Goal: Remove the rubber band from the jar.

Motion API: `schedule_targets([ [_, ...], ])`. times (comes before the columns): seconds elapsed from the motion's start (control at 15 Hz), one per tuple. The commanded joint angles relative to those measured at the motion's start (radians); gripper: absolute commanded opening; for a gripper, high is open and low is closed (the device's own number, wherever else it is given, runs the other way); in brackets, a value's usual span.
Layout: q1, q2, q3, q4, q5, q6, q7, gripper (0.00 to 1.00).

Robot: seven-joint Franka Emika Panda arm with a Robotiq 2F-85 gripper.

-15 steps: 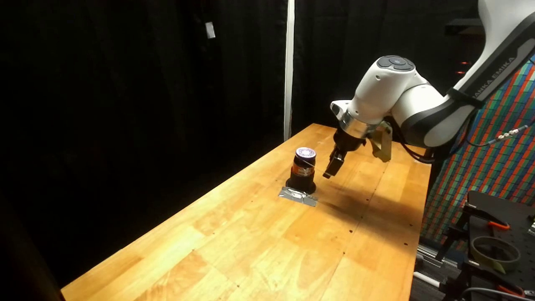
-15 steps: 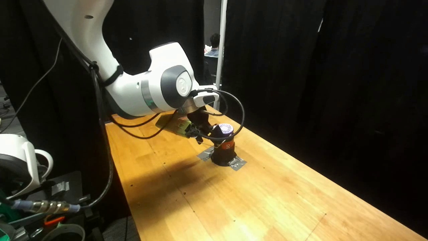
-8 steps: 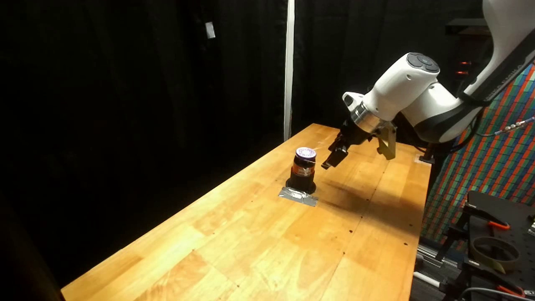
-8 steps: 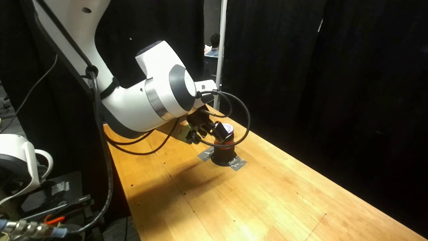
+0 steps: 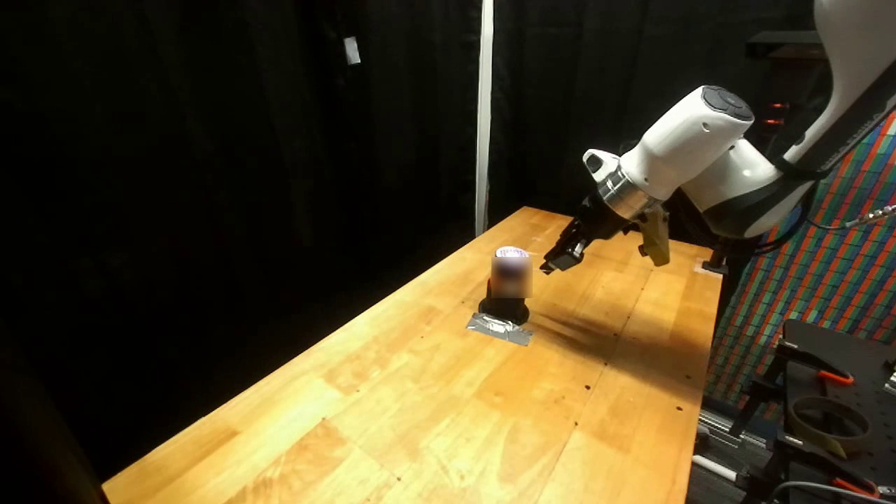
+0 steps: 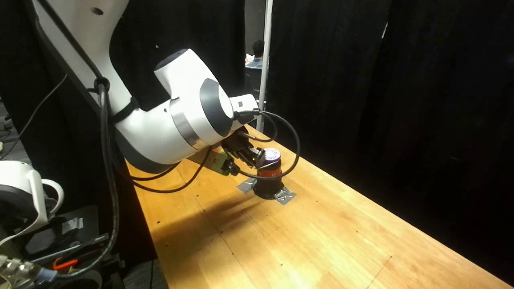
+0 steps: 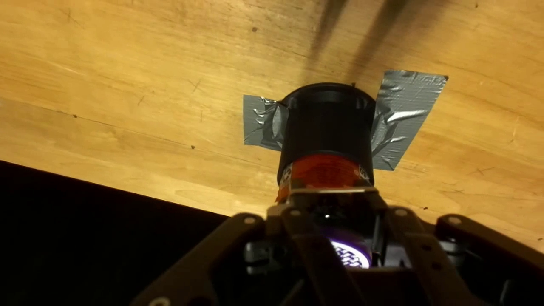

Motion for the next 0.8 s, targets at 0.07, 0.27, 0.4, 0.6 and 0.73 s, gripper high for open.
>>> schedule_targets([
  [0.07,0.062,0.035,-0.072,-0.056,0.034,0.110,-0.011,0.11],
  [0.27,0.132,0.083,-0.145,-0.071,0.127,0.192,-0.046,0.14],
  [0.4,0.213,0.139,-0.219,-0.089,0.258,0.283,-0.095,0.14],
  [0.6,0.315,0.237,-0.279,-0.139,0.468,0.409,-0.159,0.09],
  [0.73,0.358,0.290,-0.277,-0.169,0.568,0.454,-0.176,0.08],
])
